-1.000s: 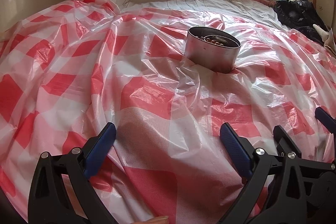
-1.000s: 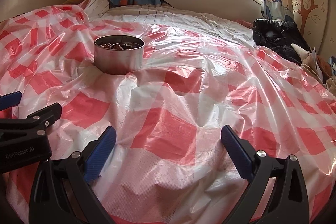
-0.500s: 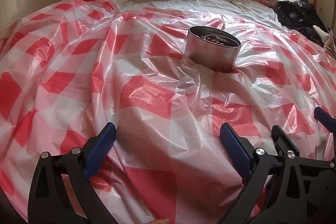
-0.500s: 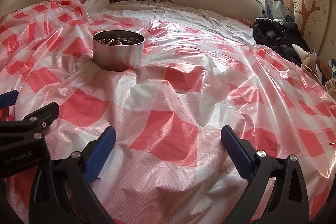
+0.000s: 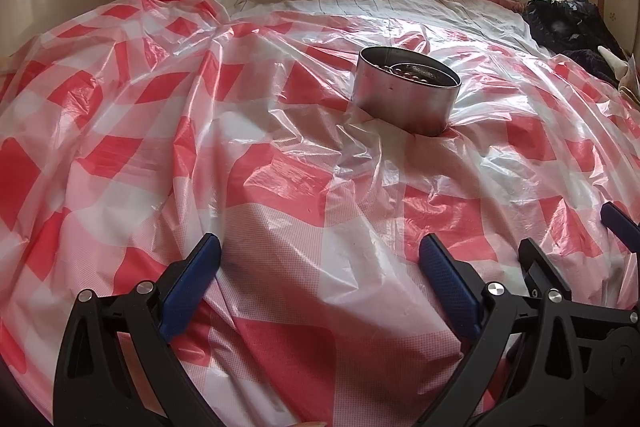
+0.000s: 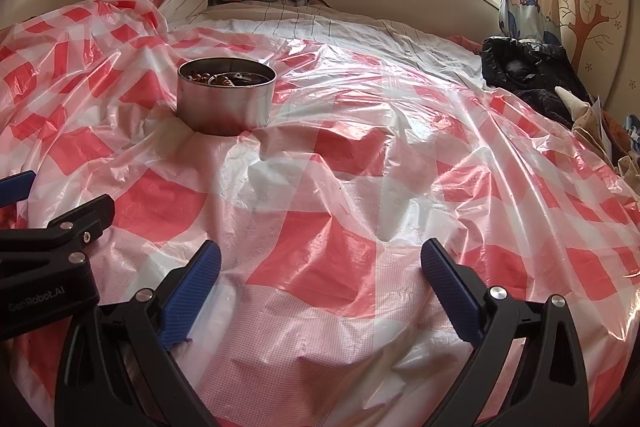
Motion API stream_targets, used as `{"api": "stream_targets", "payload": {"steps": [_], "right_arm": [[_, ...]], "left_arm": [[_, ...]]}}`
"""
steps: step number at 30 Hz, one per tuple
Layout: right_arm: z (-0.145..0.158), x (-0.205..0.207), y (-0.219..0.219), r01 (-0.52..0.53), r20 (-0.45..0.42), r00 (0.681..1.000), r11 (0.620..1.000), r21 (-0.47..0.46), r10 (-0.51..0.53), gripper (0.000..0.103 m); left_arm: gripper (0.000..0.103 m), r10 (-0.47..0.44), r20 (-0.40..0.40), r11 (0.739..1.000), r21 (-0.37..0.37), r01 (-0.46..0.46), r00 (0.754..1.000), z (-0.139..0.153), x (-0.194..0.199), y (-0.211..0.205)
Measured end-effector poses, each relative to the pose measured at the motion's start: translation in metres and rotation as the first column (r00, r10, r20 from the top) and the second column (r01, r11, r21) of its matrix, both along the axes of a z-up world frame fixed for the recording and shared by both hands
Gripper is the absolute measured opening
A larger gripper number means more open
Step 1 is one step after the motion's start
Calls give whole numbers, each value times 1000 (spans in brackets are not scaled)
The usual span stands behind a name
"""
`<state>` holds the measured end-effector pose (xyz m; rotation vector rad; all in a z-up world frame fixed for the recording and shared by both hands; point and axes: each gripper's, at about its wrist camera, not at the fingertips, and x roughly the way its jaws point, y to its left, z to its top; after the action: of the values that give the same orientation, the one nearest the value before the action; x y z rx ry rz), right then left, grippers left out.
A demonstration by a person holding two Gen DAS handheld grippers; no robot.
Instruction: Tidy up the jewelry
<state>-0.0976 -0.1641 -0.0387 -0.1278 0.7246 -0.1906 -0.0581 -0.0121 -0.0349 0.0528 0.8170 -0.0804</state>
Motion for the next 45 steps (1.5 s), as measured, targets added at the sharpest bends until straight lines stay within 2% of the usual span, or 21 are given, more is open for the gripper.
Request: {"api": "stream_targets", "payload": {"steps": [45], "right_arm": [[0, 0, 0, -4, 16, 1000, 1000, -28, 4, 96]], "left_arm": [[96, -1, -4, 1000, -3, 1, 1000, 0, 2, 0]]}}
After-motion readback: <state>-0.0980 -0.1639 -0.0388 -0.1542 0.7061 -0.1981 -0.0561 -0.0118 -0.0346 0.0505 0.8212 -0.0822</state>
